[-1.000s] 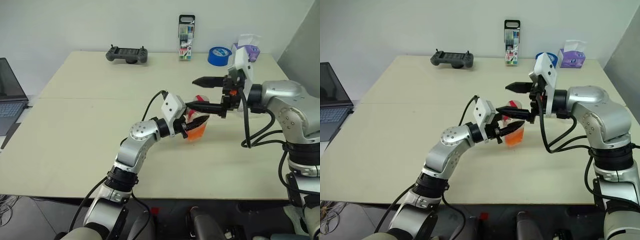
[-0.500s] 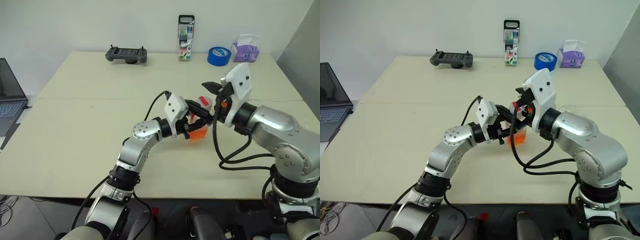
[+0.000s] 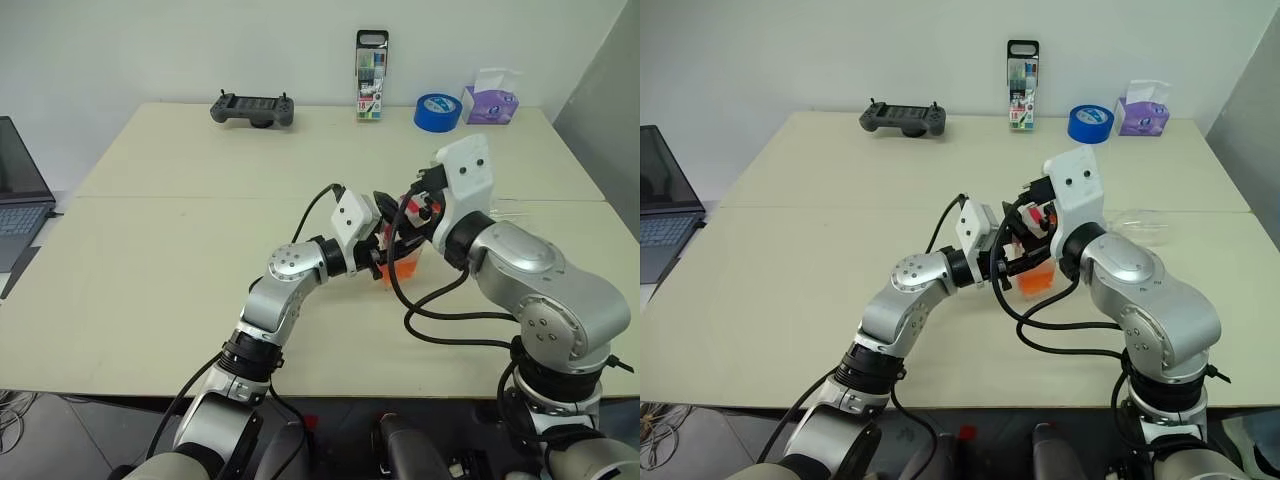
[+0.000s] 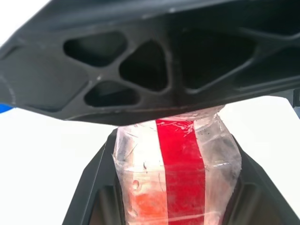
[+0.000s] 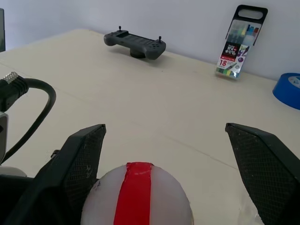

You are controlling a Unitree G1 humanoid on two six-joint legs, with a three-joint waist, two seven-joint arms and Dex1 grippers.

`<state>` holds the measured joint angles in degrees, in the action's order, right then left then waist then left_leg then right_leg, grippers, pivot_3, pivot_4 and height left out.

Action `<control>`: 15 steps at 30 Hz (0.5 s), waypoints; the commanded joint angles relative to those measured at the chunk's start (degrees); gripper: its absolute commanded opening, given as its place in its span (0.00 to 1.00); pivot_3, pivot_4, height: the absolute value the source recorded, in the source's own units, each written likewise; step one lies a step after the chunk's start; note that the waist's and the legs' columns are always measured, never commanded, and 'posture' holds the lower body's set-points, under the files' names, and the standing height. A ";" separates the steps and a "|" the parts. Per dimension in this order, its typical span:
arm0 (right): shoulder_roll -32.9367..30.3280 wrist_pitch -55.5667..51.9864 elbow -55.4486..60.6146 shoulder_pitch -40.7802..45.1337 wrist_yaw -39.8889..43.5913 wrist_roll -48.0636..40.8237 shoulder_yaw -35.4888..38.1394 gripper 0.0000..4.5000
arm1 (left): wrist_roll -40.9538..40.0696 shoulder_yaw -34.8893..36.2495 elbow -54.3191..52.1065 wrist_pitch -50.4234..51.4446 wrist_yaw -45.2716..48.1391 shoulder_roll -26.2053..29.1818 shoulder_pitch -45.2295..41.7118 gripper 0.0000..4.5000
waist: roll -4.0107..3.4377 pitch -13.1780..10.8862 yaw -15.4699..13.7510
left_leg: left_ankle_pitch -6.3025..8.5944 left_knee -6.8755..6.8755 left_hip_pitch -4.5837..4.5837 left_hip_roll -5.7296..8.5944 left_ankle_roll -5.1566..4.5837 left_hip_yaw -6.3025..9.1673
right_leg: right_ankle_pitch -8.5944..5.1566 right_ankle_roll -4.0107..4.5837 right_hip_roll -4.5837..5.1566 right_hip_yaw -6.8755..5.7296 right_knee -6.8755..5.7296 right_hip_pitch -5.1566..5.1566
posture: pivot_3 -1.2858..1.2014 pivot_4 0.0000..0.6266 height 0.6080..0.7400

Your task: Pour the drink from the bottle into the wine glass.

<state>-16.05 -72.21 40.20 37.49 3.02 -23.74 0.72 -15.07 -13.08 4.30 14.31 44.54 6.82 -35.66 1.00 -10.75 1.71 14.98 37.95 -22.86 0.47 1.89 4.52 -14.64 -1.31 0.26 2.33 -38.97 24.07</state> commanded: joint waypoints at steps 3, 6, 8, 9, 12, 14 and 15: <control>-1.31 -1.31 3.43 -0.83 1.53 -0.83 4.52 0.97 | -0.29 0.53 -1.14 -2.21 0.45 -0.61 -2.13 0.41 | 0.00 0.00 0.00 | 0.00 0.00 -0.01 0.01 0.00 0.00 | 0.00 0.00 0.00 0.03 0.00 0.00 | 0.52 0.24 1.00; -1.79 -1.70 4.19 -1.42 2.50 -1.46 5.45 0.97 | -0.22 0.53 -1.13 -2.31 0.63 -0.45 -2.03 0.41 | 0.00 0.00 0.01 | 0.00 0.00 0.00 0.01 0.00 -0.01 | 0.00 0.00 0.00 0.01 0.00 0.00 | 0.52 0.24 1.00; -1.97 -1.81 4.44 -1.66 2.92 -1.90 5.67 0.97 | -0.21 0.59 -0.98 -2.35 0.64 -0.39 -2.15 0.41 | 0.00 0.00 0.03 | 0.00 0.00 0.00 0.00 -0.01 -0.02 | 0.00 0.00 -0.01 0.01 0.00 0.00 | 0.52 0.24 1.00; -2.02 -1.76 4.56 -1.79 3.21 -2.19 5.70 0.97 | -0.18 0.64 -0.83 -2.41 0.62 -0.37 -2.25 0.41 | 0.00 0.00 0.03 | 0.00 0.00 0.00 0.00 -0.01 -0.03 | 0.00 0.00 -0.01 0.02 0.00 0.00 | 0.52 0.24 1.00; -1.78 -1.79 4.91 -1.95 3.97 -3.11 5.86 0.97 | -0.10 0.73 -0.80 -2.46 0.50 -0.31 -2.36 0.41 | 0.00 0.00 0.03 | 0.00 0.00 0.00 0.00 -0.01 -0.05 | 0.00 0.00 -0.02 0.01 0.00 0.00 | 0.52 0.24 1.00; -1.85 -2.01 5.08 -2.10 4.34 -3.47 5.78 0.97 | -0.07 0.74 -0.90 -2.44 0.40 -0.26 -2.35 0.41 | 0.00 0.00 0.03 | 0.00 0.00 0.00 0.00 -0.01 -0.05 | 0.00 0.00 -0.02 0.01 0.00 0.00 | 0.52 0.24 1.00; -2.10 -2.09 5.24 -2.36 4.70 -3.63 5.60 0.97 | -0.04 0.73 -0.89 -2.49 0.35 -0.23 -2.32 0.41 | 0.00 0.00 0.03 | 0.00 0.00 0.00 0.00 -0.01 -0.05 | 0.00 0.00 -0.02 0.01 0.00 0.00 | 0.52 0.24 1.00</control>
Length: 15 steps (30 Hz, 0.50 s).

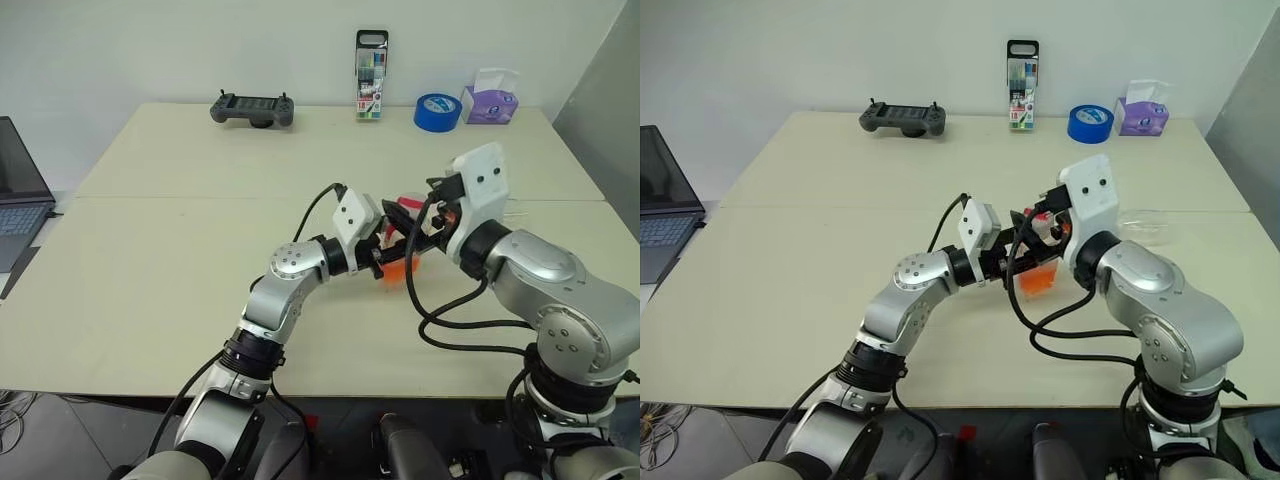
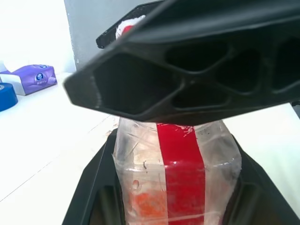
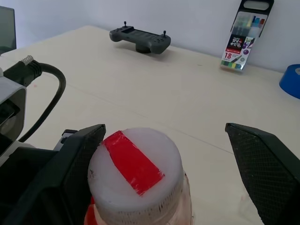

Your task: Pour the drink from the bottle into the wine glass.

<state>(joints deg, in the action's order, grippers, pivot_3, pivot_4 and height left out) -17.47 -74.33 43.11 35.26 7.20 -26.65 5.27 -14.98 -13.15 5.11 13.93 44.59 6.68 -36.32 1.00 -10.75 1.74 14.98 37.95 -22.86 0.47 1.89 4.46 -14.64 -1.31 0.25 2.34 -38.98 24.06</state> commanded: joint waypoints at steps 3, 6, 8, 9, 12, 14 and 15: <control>-1.10 -0.20 2.96 -0.91 1.37 -1.19 0.89 0.97 | -0.10 0.85 -1.68 -2.26 0.15 -0.01 -1.60 0.41 | 0.00 0.00 0.00 | 0.00 0.00 0.00 0.00 0.00 0.00 | 0.00 0.00 0.00 0.00 0.01 0.00 | 0.52 0.24 1.00; -1.53 -0.35 3.62 -1.65 2.01 -1.76 1.03 0.97 | -0.29 1.14 -1.64 -2.22 -0.23 -0.02 -1.57 0.41 | 0.00 0.00 0.00 | 0.00 0.00 0.00 0.00 0.00 0.00 | 0.00 0.00 0.00 0.00 0.00 0.00 | 0.52 0.24 1.00; -1.98 -0.46 3.96 -1.95 2.40 -2.29 1.23 0.97 | -0.29 1.16 -1.67 -2.22 -0.36 0.00 -1.58 0.41 | 0.00 0.00 0.00 | 0.00 0.00 0.00 0.00 0.00 0.00 | 0.00 0.00 0.00 0.00 0.00 0.00 | 0.52 0.24 1.00; -2.22 -0.49 4.11 -2.08 2.62 -2.60 1.38 0.97 | -0.28 1.18 -1.66 -2.21 -0.42 0.00 -1.59 0.41 | 0.00 0.00 0.00 | 0.00 0.00 0.00 0.00 0.00 0.00 | 0.00 0.00 0.00 0.01 0.00 0.00 | 0.52 0.24 1.00; -2.27 -0.40 5.23 -2.29 4.05 -4.32 1.90 0.97 | -0.28 1.18 -1.99 -2.07 -0.51 0.15 -1.35 0.40 | 0.00 0.00 0.00 | 0.00 0.00 0.00 0.00 0.00 -0.01 | 0.00 0.00 0.00 -0.01 0.00 0.00 | 0.52 0.24 1.00; -1.78 -0.41 5.25 -1.61 3.69 -4.58 1.65 0.97 | -0.29 1.17 -2.07 -2.01 -0.51 0.25 -1.31 0.40 | 0.00 0.00 0.01 | 0.00 0.00 0.00 0.00 0.00 -0.01 | 0.00 0.00 0.00 0.01 0.00 0.00 | 0.52 0.24 1.00; -1.55 -0.40 5.12 -1.21 3.24 -4.48 1.44 0.97 | -0.29 1.17 -2.10 -1.99 -0.51 0.30 -1.30 0.40 | 0.00 0.00 0.01 | 0.00 0.00 0.00 0.00 0.00 0.00 | 0.00 0.00 -0.01 -0.01 0.00 0.00 | 0.52 0.24 1.00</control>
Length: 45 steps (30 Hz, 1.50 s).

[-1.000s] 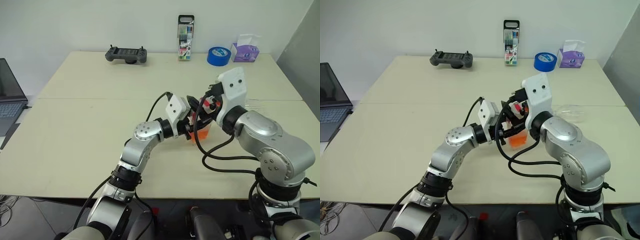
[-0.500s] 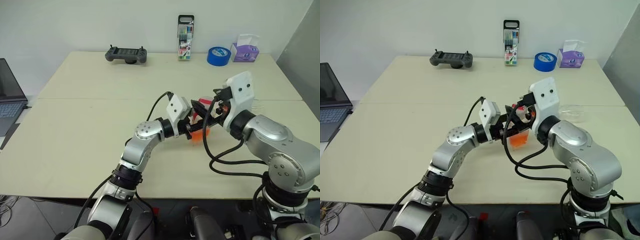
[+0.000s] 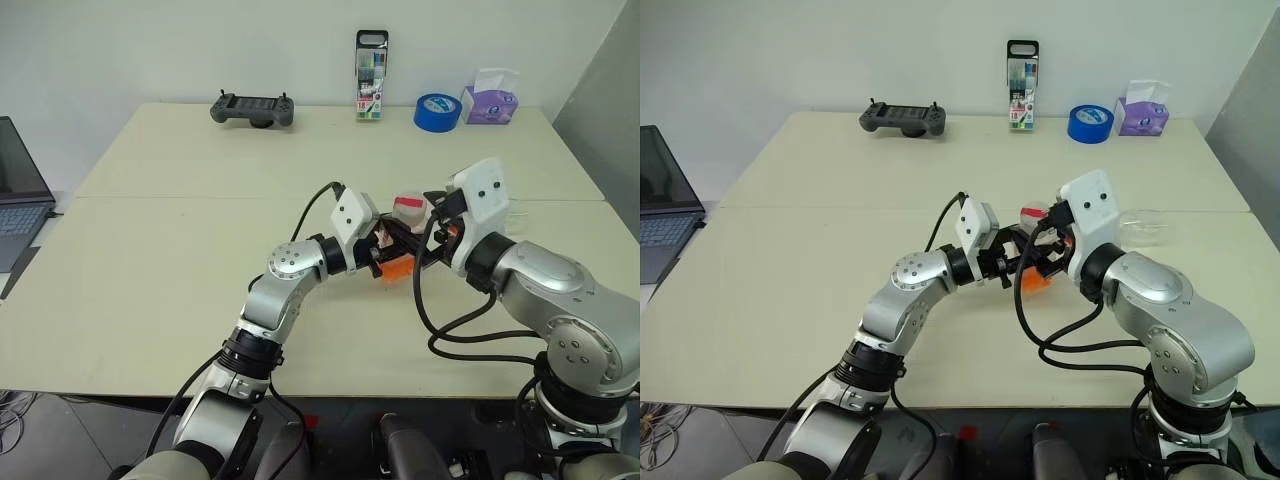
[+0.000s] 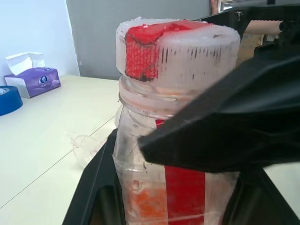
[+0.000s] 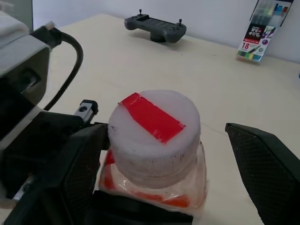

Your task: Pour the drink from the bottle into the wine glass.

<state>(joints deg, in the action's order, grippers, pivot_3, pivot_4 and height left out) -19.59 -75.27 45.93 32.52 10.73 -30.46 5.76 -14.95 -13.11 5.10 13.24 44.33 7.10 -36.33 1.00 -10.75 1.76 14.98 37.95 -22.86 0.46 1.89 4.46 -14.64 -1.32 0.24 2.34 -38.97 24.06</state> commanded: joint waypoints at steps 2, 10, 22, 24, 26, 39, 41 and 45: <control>1.68 1.02 1.65 2.70 -1.50 0.05 -0.21 0.97 | -0.27 1.13 -2.03 -1.33 -0.29 -0.06 -1.37 0.40 | 0.00 0.00 0.00 | 0.00 0.00 0.00 0.00 0.00 0.00 | 0.00 0.00 0.00 -0.01 0.00 0.00 | 0.52 0.24 1.00; 4.51 4.39 -3.44 4.98 -6.97 6.37 -5.89 0.97 | -0.18 0.82 -2.31 -1.31 -0.46 -0.16 -1.39 0.40 | 0.00 0.00 0.01 | 0.00 0.00 0.00 0.00 0.00 0.01 | 0.00 0.00 0.00 0.01 0.00 0.00 | 0.52 0.24 1.00; 6.42 5.05 -5.13 6.04 -9.57 10.86 -5.03 0.97 | -0.22 0.81 -2.47 -1.33 -0.83 -0.17 -1.34 0.40 | 0.00 0.00 0.01 | 0.00 0.00 0.00 0.00 0.01 0.04 | 0.00 0.01 0.01 0.02 0.00 0.01 | 0.52 0.24 1.00; 5.94 4.47 -4.42 5.58 -9.30 10.93 -4.16 0.97 | -0.28 0.73 -2.46 -1.39 -0.79 -0.18 -1.27 0.40 | 0.00 0.00 0.01 | 0.00 0.00 0.00 0.00 0.00 0.04 | 0.00 0.01 0.01 0.02 0.00 0.01 | 0.52 0.24 1.00; 5.62 3.93 -3.67 5.12 -9.02 10.85 -3.46 0.97 | -0.29 0.69 -2.36 -1.47 -0.74 -0.21 -1.25 0.40 | 0.00 0.00 0.01 | 0.00 0.00 0.00 0.00 0.00 0.04 | 0.00 0.01 0.00 0.01 0.00 0.01 | 0.52 0.24 1.00; 6.67 -1.11 2.05 2.95 -7.86 9.76 -1.27 0.97 | -0.11 0.79 -1.31 -2.02 -0.12 -0.61 -1.69 0.40 | 0.00 0.00 0.03 | 0.00 -0.01 0.00 -0.01 0.00 0.04 | 0.00 0.00 0.00 0.01 0.00 0.00 | 0.52 0.24 1.00; 7.19 -1.57 2.50 2.88 -7.80 9.62 -1.14 0.97 | -0.07 0.75 -1.27 -1.97 -0.05 -0.69 -1.77 0.40 | 0.00 0.00 0.02 | 0.00 -0.01 0.00 -0.01 0.00 0.03 | 0.00 0.00 0.00 0.01 0.00 0.01 | 0.52 0.24 1.00; 8.07 -2.46 3.31 2.93 -7.87 9.25 -0.71 0.97 | -0.05 0.84 -1.06 -1.97 0.09 -0.72 -1.90 0.40 | 0.00 0.00 0.03 | 0.00 -0.01 0.00 -0.01 0.00 0.04 | 0.00 0.00 0.00 0.01 0.00 0.01 | 0.52 0.24 1.00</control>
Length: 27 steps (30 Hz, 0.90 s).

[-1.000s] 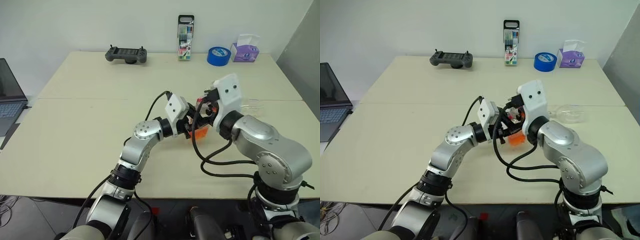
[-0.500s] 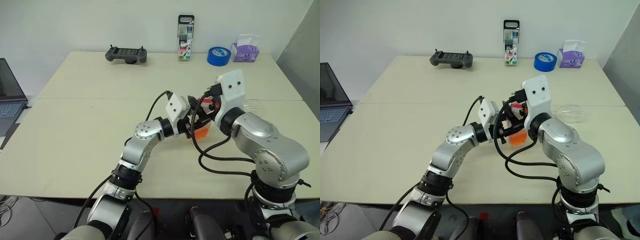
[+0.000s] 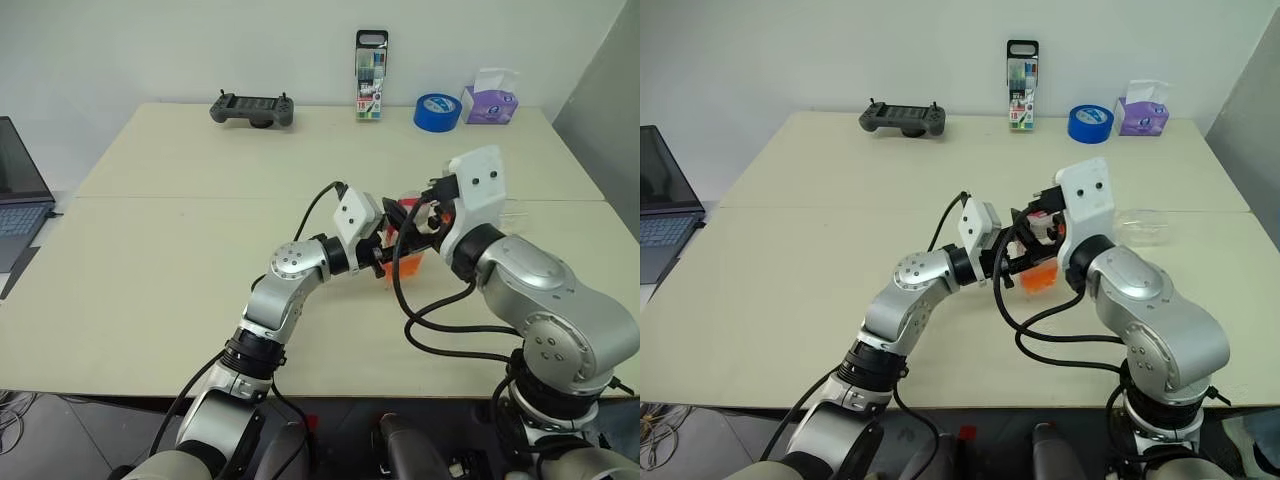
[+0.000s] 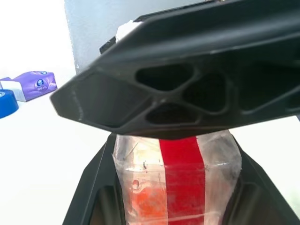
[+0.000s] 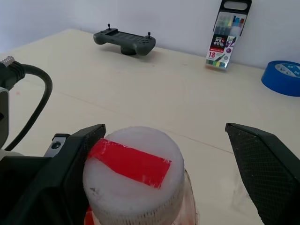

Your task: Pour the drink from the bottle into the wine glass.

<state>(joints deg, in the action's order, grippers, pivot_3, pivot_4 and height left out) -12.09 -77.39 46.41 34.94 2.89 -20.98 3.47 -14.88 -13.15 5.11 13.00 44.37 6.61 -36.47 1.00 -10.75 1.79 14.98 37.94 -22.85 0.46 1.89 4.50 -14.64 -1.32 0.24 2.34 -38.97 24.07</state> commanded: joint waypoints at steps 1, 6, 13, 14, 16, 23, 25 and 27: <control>0.75 -0.69 3.03 0.59 -0.23 -0.14 1.73 0.97 | -0.13 0.86 -1.12 -1.70 0.08 -0.18 -1.74 0.40 | 0.00 0.00 0.00 | 0.00 0.00 0.00 0.00 0.00 0.00 | 0.00 0.00 0.00 0.00 0.00 0.00 | 0.52 0.24 1.00; 0.93 -1.73 3.69 0.15 -0.24 0.00 2.55 0.97 | -0.05 0.83 -0.89 -1.75 0.11 -0.17 -1.72 0.40 | 0.00 0.00 0.00 | 0.00 0.00 0.00 0.00 0.00 0.01 | 0.00 0.00 0.00 0.00 0.00 0.00 | 0.52 0.24 1.00; -1.05 -1.52 4.32 -1.94 1.22 -0.07 4.63 0.97 | 0.12 0.84 -0.63 -1.84 0.29 -0.25 -1.75 0.40 | 0.00 0.00 -0.01 | 0.00 0.00 0.00 0.00 0.00 0.00 | 0.00 0.00 0.00 0.00 0.00 0.00 | 0.52 0.24 1.00; -1.45 -1.53 4.51 -2.24 1.54 -0.18 4.94 0.97 | 0.17 0.86 -0.54 -1.87 0.34 -0.24 -1.79 0.40 | 0.00 0.00 -0.02 | 0.00 0.00 0.00 0.01 0.00 -0.01 | 0.00 0.00 0.00 -0.01 0.01 0.00 | 0.52 0.24 1.00; -2.01 -1.52 4.96 -2.80 2.14 -0.38 5.40 0.97 | 0.21 0.91 -0.49 -1.88 0.39 -0.22 -1.80 0.40 | 0.00 0.00 0.01 | 0.00 0.00 0.00 0.01 0.00 -0.02 | 0.00 -0.01 0.00 0.00 0.01 -0.01 | 0.52 0.24 1.00; -2.03 -0.14 5.26 -2.70 4.18 -1.54 4.76 0.97 | 0.30 0.82 -0.40 -1.99 0.49 -0.38 -1.78 0.40 | 0.00 0.00 0.03 | 0.00 0.00 0.00 0.00 0.00 -0.03 | 0.00 -0.01 -0.01 -0.01 0.01 0.00 | 0.52 0.24 1.00; -1.49 0.24 5.35 -2.49 4.49 -1.80 4.37 0.97 | 0.30 0.79 -0.42 -2.04 0.47 -0.40 -1.76 0.40 | 0.00 0.00 0.03 | 0.00 0.00 0.00 0.00 0.00 -0.02 | 0.00 -0.01 -0.01 -0.02 0.01 0.00 | 0.52 0.24 1.00; -0.36 0.53 5.53 -1.78 4.72 -2.26 4.25 0.89 | 0.26 0.80 -0.51 -2.04 0.41 -0.38 -1.71 0.40 | 0.00 0.00 0.03 | 0.00 -0.01 0.00 0.00 0.00 -0.02 | 0.00 -0.01 -0.01 -0.02 0.01 0.00 | 0.52 0.24 1.00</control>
<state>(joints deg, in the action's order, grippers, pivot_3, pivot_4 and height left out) -12.67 -78.25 49.72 32.04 7.42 -22.40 6.89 -14.13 -13.14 6.62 12.37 44.52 6.56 -36.61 1.00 -10.75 1.82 14.98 37.93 -22.86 0.46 1.89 4.48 -14.64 -1.32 0.22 2.33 -38.97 24.06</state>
